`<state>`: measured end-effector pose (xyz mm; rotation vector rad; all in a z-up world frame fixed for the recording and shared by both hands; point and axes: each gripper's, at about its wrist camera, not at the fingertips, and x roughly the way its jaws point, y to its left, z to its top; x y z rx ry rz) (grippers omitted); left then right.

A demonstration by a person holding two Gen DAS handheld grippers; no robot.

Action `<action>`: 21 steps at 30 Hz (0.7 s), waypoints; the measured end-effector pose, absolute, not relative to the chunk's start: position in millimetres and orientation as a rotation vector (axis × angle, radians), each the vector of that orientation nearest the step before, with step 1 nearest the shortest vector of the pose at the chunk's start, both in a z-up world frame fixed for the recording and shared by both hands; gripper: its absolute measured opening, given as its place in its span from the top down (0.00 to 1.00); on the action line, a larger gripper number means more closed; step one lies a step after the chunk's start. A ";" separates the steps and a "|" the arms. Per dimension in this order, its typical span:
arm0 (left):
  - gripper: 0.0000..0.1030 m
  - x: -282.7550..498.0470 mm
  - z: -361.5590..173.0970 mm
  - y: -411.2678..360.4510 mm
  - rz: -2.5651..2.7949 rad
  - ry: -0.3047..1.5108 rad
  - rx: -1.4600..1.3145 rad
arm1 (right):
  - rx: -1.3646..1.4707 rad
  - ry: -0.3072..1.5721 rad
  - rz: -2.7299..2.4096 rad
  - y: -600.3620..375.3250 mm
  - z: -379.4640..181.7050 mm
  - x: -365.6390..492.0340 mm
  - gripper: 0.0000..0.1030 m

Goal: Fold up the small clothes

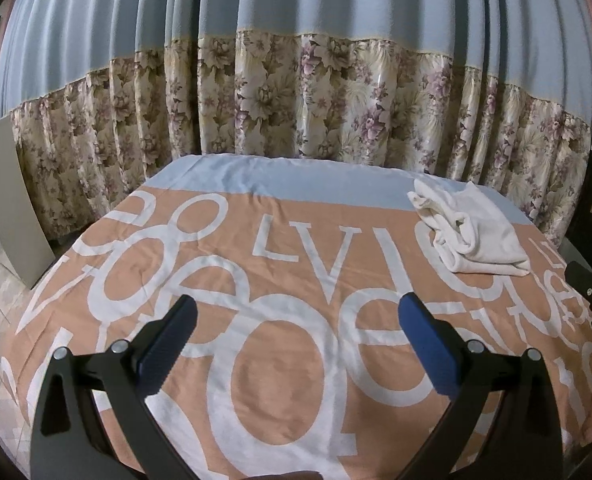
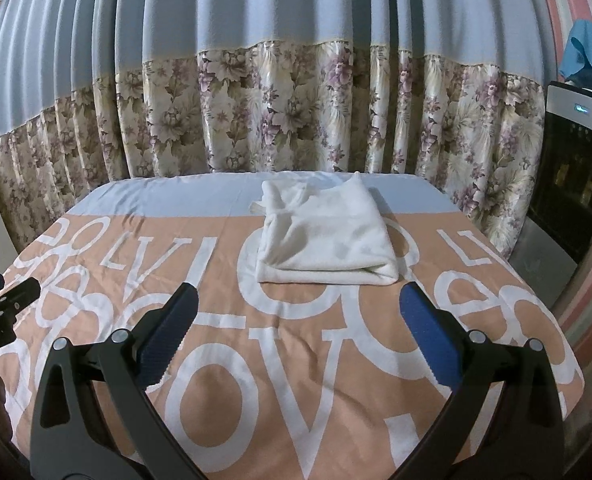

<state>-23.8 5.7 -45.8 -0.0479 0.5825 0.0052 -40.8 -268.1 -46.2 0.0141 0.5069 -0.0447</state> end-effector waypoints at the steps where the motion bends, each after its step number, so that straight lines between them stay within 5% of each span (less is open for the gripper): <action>1: 0.02 -23.6 -45.3 4.9 0.001 0.583 -0.043 | 0.013 0.508 -0.045 -267.1 -46.7 -40.7 0.03; 21: 0.02 -20.8 -39.0 5.4 0.001 0.565 -0.030 | 0.002 0.511 -0.037 -262.1 -47.2 -39.4 0.03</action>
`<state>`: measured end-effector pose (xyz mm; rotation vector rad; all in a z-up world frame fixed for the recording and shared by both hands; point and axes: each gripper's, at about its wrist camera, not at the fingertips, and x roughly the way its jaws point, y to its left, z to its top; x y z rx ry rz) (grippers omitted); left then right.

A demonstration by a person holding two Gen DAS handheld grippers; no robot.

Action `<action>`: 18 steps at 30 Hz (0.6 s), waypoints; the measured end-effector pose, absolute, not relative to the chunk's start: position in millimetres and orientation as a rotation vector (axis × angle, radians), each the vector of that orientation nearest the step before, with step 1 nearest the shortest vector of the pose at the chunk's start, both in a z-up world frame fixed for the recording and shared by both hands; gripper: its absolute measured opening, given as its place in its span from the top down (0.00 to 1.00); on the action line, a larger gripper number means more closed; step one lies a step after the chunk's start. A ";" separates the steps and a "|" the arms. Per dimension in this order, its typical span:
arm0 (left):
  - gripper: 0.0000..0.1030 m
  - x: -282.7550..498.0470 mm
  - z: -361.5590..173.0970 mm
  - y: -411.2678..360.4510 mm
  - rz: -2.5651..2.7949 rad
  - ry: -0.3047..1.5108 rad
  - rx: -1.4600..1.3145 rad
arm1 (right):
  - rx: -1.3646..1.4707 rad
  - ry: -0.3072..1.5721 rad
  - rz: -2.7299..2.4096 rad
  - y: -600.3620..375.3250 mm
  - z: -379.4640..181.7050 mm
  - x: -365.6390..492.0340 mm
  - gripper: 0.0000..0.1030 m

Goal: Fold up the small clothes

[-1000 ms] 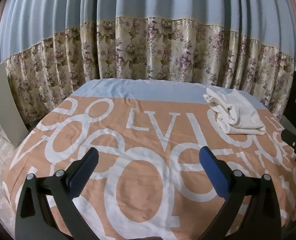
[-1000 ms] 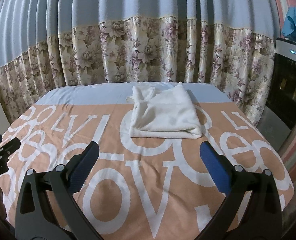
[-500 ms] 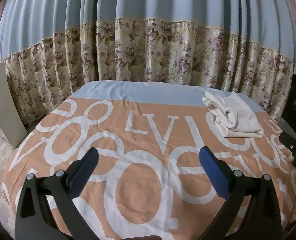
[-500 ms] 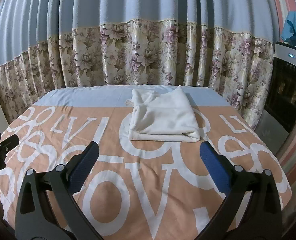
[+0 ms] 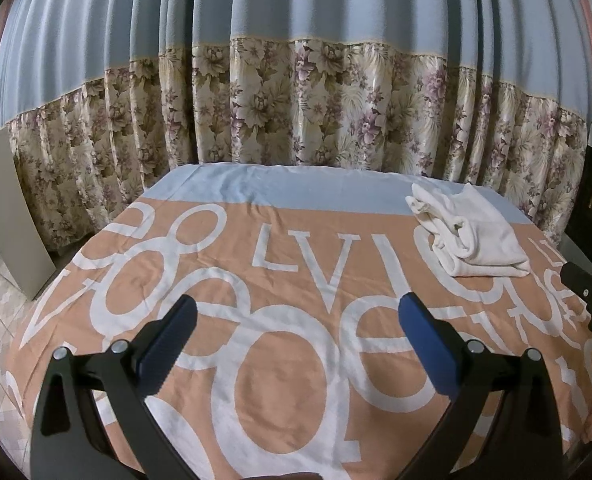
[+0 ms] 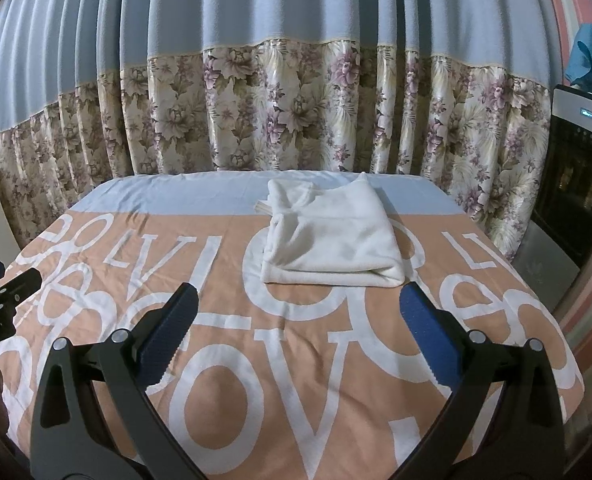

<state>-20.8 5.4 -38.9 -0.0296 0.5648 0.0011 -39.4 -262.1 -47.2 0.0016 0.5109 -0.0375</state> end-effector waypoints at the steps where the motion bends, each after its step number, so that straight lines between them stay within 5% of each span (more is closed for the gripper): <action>1: 0.02 -21.2 -39.1 5.8 -0.001 0.566 -0.032 | 0.000 0.510 -0.036 -261.6 -46.7 -38.6 0.03; 18: 0.02 -18.9 -34.2 4.0 0.011 0.560 -0.007 | 0.004 0.528 -0.018 -261.6 -43.9 -32.8 0.03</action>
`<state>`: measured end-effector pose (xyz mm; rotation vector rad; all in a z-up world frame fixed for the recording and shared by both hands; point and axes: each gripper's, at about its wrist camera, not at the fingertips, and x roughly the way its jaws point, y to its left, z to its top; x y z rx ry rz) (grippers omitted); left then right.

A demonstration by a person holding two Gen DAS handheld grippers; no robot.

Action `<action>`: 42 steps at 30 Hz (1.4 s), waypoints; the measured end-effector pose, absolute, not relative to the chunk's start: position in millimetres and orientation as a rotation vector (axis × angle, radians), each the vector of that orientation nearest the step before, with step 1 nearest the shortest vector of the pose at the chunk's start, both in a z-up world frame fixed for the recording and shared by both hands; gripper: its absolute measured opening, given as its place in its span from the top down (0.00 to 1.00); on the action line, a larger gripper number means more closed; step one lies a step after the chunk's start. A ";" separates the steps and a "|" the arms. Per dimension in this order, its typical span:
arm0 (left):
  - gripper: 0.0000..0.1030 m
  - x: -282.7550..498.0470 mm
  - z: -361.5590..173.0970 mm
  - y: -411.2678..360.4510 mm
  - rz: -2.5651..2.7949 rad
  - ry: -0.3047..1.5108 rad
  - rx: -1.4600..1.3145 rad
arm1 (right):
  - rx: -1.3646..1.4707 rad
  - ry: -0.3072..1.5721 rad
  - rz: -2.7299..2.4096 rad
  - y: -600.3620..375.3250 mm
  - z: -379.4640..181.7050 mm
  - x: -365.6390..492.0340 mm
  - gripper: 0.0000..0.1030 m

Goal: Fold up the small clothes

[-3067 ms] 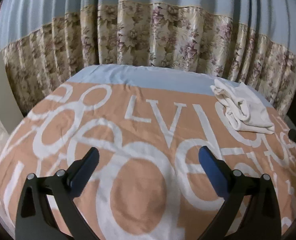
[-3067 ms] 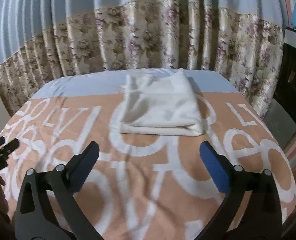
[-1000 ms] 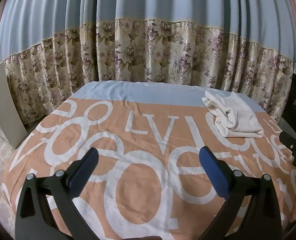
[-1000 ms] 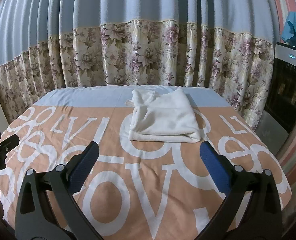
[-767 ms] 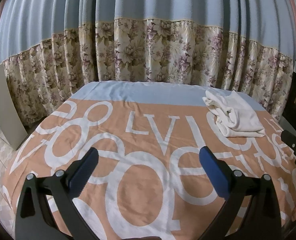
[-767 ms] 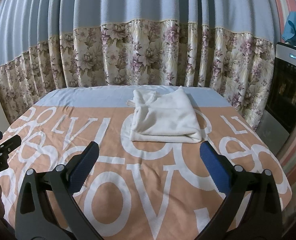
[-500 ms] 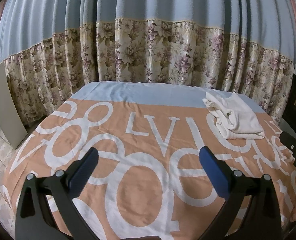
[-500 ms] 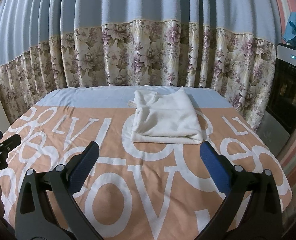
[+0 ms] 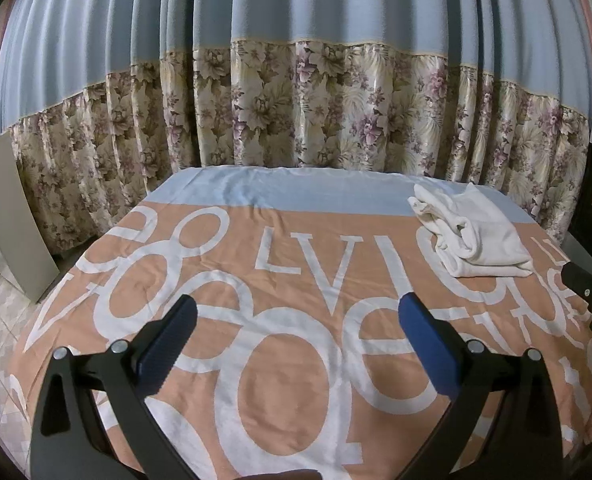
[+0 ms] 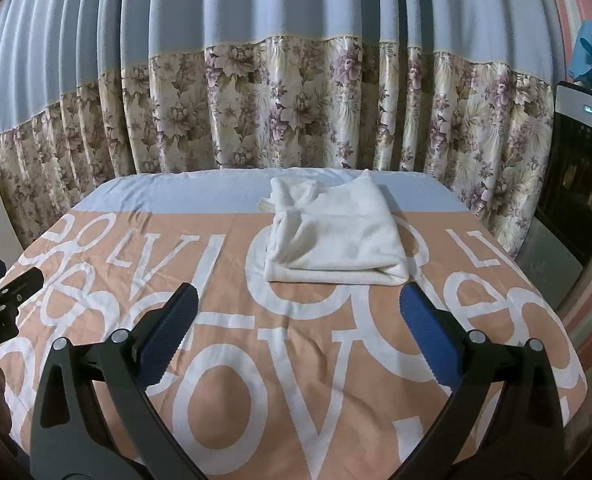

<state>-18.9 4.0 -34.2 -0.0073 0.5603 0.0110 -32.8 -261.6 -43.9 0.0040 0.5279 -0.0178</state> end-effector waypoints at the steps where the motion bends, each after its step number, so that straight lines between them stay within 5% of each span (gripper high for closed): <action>1: 0.02 -18.6 -34.0 4.1 0.012 0.561 -0.009 | 0.003 0.528 -0.019 -261.4 -44.0 -33.1 0.03; 42: 0.02 -24.9 -29.0 -4.7 -0.002 0.494 0.000 | 0.009 0.544 -0.011 -259.8 -50.4 -29.4 0.03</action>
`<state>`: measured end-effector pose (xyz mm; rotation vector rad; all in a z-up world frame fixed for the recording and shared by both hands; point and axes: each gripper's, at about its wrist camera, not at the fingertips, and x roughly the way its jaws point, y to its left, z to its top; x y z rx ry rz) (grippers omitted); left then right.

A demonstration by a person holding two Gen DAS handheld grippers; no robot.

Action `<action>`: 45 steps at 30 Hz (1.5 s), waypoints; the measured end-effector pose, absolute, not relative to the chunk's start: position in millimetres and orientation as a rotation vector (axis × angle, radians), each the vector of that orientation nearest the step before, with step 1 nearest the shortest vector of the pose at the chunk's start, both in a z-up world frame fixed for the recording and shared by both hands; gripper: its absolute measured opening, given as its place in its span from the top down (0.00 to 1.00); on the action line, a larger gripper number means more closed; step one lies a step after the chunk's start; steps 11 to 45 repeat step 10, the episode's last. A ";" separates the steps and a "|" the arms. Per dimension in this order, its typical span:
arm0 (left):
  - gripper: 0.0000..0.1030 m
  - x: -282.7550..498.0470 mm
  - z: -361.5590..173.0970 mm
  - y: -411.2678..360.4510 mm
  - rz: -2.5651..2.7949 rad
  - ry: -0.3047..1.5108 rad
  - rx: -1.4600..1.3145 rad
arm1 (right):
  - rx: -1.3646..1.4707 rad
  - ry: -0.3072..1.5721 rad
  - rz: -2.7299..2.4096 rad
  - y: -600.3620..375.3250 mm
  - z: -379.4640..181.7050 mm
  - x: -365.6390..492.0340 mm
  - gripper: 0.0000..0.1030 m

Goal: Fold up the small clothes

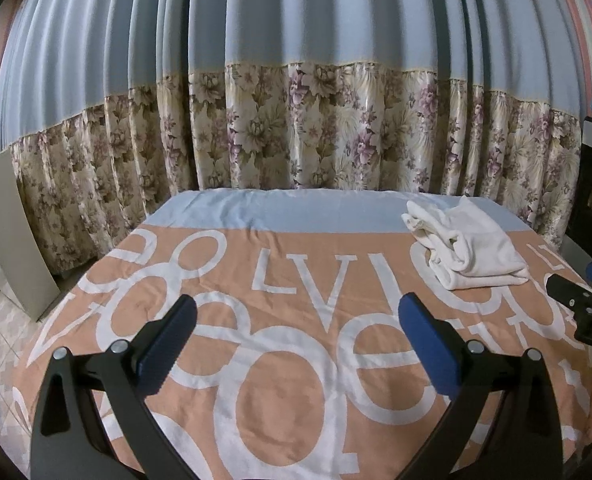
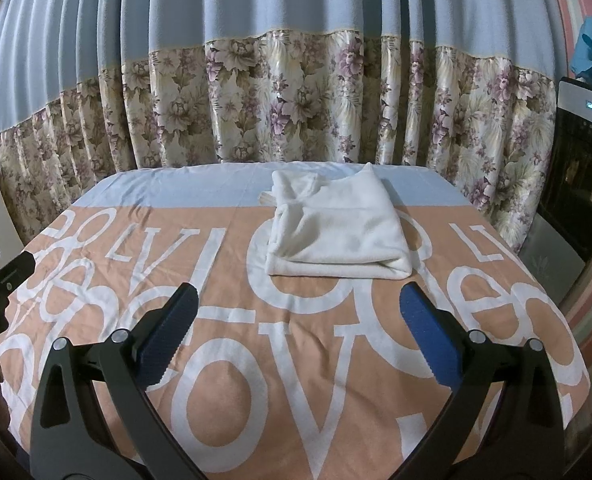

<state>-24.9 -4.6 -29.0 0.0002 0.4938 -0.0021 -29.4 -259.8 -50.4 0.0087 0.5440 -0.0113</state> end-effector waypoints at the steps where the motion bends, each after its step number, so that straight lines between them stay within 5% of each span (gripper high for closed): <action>1: 0.02 -25.6 -29.0 -4.4 -0.006 0.502 -0.006 | 0.010 0.544 -0.012 -260.4 -51.1 -29.6 0.03; 45: 0.02 -21.5 -36.2 -5.5 -0.021 0.545 -0.019 | 0.013 0.548 -0.013 -262.6 -51.4 -28.7 0.03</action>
